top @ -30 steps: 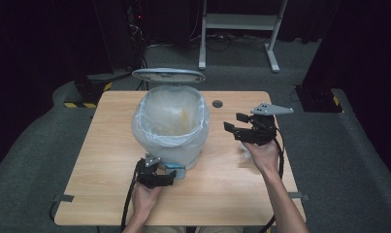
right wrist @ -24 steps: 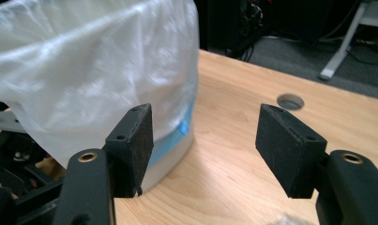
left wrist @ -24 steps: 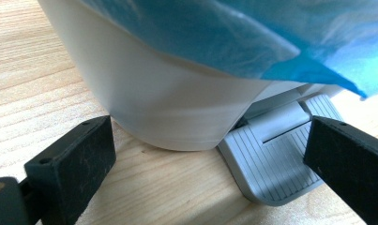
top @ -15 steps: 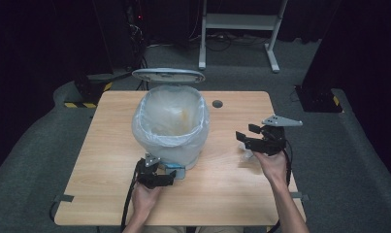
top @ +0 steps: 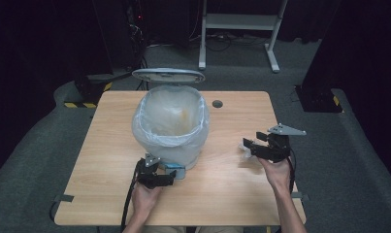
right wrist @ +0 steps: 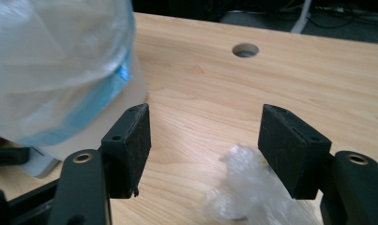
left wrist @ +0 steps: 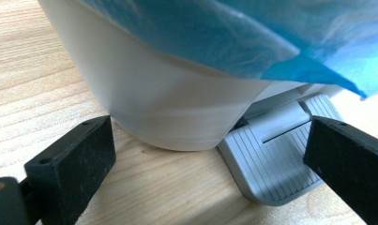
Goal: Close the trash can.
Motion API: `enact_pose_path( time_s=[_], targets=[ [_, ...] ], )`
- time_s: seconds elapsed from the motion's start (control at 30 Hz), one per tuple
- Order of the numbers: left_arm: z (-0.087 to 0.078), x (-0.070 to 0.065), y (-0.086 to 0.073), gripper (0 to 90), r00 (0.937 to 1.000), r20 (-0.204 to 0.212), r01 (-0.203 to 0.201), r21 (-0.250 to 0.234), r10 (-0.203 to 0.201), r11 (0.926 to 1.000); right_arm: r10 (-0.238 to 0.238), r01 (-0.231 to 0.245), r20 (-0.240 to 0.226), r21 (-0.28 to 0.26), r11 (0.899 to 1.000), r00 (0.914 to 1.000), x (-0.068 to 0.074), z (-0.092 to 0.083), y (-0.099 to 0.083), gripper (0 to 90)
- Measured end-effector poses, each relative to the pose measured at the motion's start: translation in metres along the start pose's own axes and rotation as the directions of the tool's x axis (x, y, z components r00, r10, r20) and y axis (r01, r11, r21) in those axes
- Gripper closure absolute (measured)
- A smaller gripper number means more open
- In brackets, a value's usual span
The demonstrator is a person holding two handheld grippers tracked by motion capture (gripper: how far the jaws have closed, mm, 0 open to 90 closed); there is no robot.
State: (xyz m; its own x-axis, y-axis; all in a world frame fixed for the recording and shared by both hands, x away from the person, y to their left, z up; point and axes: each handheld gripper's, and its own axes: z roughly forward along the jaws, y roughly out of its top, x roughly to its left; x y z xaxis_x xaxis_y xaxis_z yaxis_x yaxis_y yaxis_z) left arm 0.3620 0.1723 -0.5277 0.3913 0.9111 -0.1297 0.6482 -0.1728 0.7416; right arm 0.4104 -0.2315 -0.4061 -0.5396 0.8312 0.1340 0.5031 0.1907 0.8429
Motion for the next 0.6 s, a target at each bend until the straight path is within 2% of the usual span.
enact_pose_path(
  time_s=[0.27,0.6],
  targets=[
    [0.000,0.000,0.000,2.5,1.0000,0.000,0.000,0.000,0.000,1.0000,0.051,-0.052,0.032,0.031,0.998,0.9982,-0.014,0.008,-0.018,33.2],
    [0.000,0.000,0.000,2.5,1.0000,0.000,0.000,0.000,0.000,1.0000,0.063,-0.069,0.060,0.099,0.993,0.9962,-0.023,0.025,-0.039,32.5]
  ],
)
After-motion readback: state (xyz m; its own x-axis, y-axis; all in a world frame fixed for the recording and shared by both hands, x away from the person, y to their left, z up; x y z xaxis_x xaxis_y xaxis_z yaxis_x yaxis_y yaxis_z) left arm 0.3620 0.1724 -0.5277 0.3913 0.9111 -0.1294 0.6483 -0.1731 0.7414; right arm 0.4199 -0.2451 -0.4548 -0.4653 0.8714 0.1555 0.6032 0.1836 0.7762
